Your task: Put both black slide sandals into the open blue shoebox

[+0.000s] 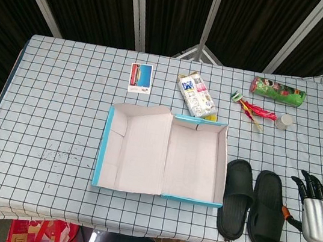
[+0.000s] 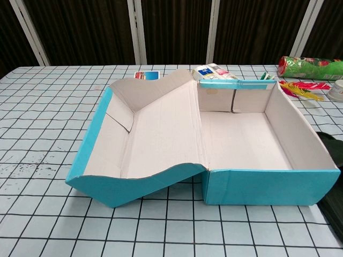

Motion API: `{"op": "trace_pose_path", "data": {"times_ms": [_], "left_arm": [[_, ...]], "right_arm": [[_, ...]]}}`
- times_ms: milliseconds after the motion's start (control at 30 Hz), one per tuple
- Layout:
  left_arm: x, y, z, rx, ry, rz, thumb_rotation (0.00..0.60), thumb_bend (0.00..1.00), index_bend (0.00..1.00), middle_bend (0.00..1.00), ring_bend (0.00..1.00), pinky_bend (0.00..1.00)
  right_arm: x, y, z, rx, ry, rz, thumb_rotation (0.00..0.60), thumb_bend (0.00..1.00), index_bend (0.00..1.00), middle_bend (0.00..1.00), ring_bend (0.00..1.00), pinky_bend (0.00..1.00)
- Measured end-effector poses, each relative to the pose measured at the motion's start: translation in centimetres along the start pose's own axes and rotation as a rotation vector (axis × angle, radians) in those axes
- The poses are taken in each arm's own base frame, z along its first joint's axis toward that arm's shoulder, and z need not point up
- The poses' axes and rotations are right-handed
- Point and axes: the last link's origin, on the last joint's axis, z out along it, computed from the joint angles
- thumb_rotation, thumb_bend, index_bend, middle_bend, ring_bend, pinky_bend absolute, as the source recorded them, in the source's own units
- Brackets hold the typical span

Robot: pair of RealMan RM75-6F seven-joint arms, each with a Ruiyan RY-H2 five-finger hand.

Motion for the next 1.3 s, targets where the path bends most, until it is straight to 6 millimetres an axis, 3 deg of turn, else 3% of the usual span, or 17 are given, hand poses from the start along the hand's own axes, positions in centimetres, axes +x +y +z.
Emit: {"op": "trace_pose_path", "data": {"times_ms": [1300], "left_arm": [[-0.16,-0.42,0.58,0.023,0.027,0.017,0.6,0.37,0.05,0.0,0.0,0.13]], "right_arm": [[-0.53,-0.44,0.01,-0.021,-0.055,0.021,0.6,0.23,0.23,0.12,0.12,0.22]]}}
